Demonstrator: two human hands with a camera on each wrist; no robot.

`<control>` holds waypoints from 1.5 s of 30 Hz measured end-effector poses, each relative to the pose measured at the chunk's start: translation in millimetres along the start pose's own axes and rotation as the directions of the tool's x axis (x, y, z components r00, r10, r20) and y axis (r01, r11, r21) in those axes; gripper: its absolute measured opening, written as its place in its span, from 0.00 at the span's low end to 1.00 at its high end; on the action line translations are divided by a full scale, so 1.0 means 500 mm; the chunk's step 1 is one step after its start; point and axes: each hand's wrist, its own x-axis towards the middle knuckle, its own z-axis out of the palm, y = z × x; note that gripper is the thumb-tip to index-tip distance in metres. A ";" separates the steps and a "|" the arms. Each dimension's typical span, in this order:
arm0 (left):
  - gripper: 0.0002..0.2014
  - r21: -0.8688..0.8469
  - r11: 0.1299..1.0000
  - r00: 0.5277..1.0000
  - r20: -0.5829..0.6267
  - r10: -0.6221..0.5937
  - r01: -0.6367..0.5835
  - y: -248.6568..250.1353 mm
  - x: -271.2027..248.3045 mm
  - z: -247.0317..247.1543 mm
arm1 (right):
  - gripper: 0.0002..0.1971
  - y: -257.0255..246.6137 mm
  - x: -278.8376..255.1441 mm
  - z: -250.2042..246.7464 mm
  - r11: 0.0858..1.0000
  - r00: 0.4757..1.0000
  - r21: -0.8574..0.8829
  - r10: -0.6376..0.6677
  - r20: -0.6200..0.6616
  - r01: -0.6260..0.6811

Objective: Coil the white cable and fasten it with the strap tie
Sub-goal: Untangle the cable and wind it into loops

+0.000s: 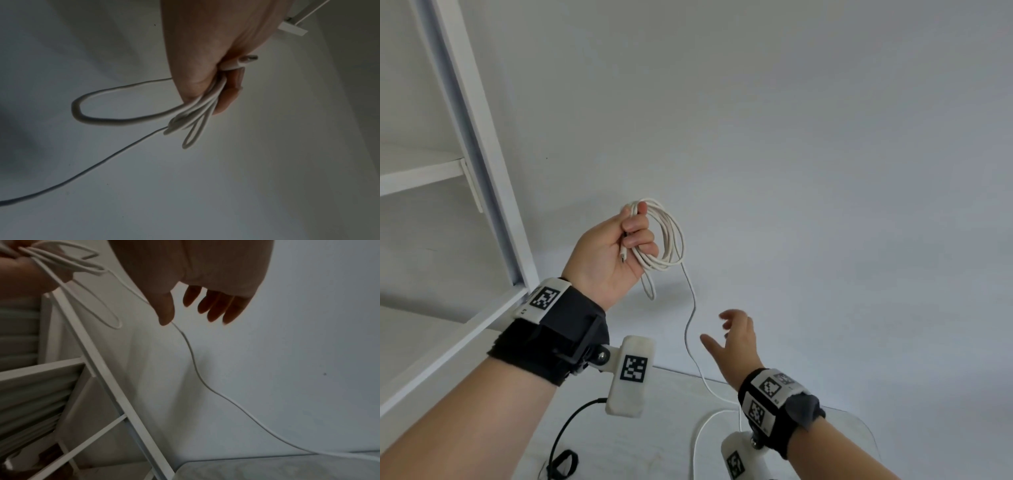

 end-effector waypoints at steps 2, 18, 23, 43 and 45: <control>0.11 -0.008 1.000 1.000 0.008 -0.008 0.008 -0.002 -0.003 -0.002 | 0.31 0.000 0.004 0.003 0.995 0.990 -0.001 0.096 0.103 -0.096; 0.12 -0.190 0.973 0.991 0.036 -0.128 0.132 -0.017 -0.019 -0.012 | 0.40 0.044 -0.013 0.049 0.967 0.963 0.094 0.222 0.154 -0.238; 0.13 -0.288 0.937 0.979 0.098 -0.177 0.198 -0.012 -0.021 0.007 | 0.40 0.029 -0.003 0.062 0.939 0.921 0.216 0.184 0.343 -0.268; 0.13 0.805 0.581 0.987 -0.157 0.017 0.118 -0.117 -0.051 -0.060 | 0.16 -0.078 -0.097 -0.060 0.891 0.797 -0.304 -0.099 0.595 0.337; 0.13 0.872 0.471 0.991 -0.124 -0.051 0.134 -0.133 -0.061 -0.061 | 0.15 -0.097 -0.095 -0.081 0.888 0.797 -0.262 -0.168 0.580 0.379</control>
